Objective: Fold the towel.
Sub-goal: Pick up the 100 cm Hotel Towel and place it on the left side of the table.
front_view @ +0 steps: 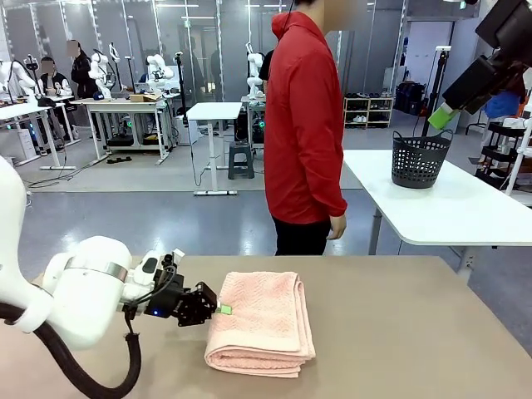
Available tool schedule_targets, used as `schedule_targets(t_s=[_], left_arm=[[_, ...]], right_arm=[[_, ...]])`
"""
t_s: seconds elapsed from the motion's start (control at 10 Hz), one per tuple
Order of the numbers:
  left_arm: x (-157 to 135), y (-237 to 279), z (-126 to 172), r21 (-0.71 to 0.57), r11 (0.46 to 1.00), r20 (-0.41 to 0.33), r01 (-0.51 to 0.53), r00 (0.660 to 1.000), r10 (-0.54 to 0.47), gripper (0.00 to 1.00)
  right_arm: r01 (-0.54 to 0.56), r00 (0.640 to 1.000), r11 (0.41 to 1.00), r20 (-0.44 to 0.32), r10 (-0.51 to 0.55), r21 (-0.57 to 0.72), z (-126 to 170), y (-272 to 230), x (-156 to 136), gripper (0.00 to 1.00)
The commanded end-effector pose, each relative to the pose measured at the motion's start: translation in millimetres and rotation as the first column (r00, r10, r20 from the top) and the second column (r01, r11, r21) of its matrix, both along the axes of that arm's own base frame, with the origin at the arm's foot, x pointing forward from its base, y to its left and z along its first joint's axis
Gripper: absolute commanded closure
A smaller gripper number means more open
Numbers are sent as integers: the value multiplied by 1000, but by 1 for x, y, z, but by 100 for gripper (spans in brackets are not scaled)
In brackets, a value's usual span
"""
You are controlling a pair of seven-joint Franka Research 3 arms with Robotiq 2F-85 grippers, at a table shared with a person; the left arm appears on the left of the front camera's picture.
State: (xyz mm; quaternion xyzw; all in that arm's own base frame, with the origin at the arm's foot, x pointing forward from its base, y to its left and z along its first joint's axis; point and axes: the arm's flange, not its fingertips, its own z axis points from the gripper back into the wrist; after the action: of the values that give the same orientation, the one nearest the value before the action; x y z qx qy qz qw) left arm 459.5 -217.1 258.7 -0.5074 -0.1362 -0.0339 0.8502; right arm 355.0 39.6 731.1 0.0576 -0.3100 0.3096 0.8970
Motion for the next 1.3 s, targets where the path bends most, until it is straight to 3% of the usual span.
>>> schedule_targets(t_s=[0.0,0.2,0.5,0.9,1.2], left_arm=[[-2,33,23,41,998,1,52,999,-52,100],[-2,83,46,50,999,13,4,1000,-5,100],[0,166,66,86,996,-35,17,999,-14,100],[-2,280,77,229,973,-50,28,999,-17,100],[3,345,82,267,963,-64,29,998,-12,100]], right_arm=[[-7,1000,1000,-2,7,-7,2,-1,-1,0],[-7,1000,1000,-2,7,-7,2,-1,-1,0],[-7,1000,1000,-2,7,-7,2,-1,-1,0],[-7,1000,1000,-2,7,-7,2,-1,-1,0],[-7,1000,1000,-2,7,-7,2,-1,-1,0]])
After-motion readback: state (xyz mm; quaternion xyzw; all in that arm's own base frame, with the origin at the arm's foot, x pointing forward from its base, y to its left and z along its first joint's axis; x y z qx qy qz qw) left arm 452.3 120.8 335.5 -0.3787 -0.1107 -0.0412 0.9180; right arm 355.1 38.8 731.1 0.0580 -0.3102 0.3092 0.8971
